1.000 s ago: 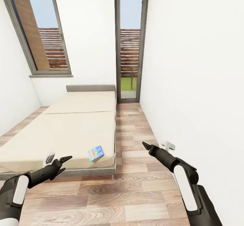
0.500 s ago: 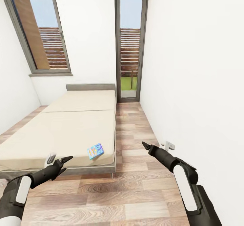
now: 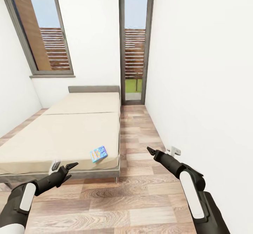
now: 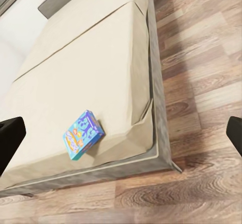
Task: Put all the toys in the child's room - the three board games (two on the bed and one on the table), the two jigsaw puzzles on the table, and the tennis ball on the table - inside the toy box on the table in the child's room.
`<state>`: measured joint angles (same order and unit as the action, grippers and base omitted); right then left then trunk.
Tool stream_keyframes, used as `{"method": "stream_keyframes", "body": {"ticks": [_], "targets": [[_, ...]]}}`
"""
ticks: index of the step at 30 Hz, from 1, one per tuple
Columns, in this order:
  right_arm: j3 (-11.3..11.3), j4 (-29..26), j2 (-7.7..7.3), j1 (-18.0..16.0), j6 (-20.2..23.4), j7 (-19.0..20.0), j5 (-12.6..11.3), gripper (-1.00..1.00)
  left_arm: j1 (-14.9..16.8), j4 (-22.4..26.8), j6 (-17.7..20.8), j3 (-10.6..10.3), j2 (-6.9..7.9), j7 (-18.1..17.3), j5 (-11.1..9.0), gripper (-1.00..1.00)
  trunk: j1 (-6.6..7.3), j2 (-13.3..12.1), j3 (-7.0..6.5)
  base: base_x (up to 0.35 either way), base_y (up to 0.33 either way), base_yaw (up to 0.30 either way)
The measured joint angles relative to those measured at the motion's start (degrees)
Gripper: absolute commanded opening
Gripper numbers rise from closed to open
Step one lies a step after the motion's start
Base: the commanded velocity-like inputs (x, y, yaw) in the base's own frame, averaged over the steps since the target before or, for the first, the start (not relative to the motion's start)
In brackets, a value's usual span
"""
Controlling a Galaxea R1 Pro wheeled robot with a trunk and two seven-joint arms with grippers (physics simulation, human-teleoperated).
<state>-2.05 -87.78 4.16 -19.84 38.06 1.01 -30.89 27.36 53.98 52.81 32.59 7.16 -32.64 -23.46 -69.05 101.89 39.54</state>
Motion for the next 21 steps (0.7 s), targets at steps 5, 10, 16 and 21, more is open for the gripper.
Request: {"method": "stream_keyframes", "body": {"ticks": [5,10,16,21], "targets": [[0.0,0.2,0.0,0.0,0.0,0.0,0.0,1.0,0.0,-0.1,0.0,-0.2,-1.12,-0.3,0.0,1.0,-1.1,2.0,0.9,0.0,0.0,0.0],[0.1,0.4,0.0,0.0,0.0,0.0,0.0,1.0,0.0,-0.3,0.0,-0.5,-2.66,-0.7,0.1,1.0,-2.2,4.0,1.8,0.0,0.0,0.0],[0.1,0.8,0.0,0.0,0.0,0.0,0.0,1.0,0.0,-0.3,-0.8,-2.3,-4.33,-0.8,0.2,1.0,-3.52,6.4,2.87,0.0,0.0,0.0],[0.1,0.9,0.0,0.0,0.0,0.0,0.0,1.0,0.0,-0.4,-2.5,-4.1,-4.61,-1.0,0.2,1.0,-4.61,8.4,3.77,0.0,0.0,0.0]]}}
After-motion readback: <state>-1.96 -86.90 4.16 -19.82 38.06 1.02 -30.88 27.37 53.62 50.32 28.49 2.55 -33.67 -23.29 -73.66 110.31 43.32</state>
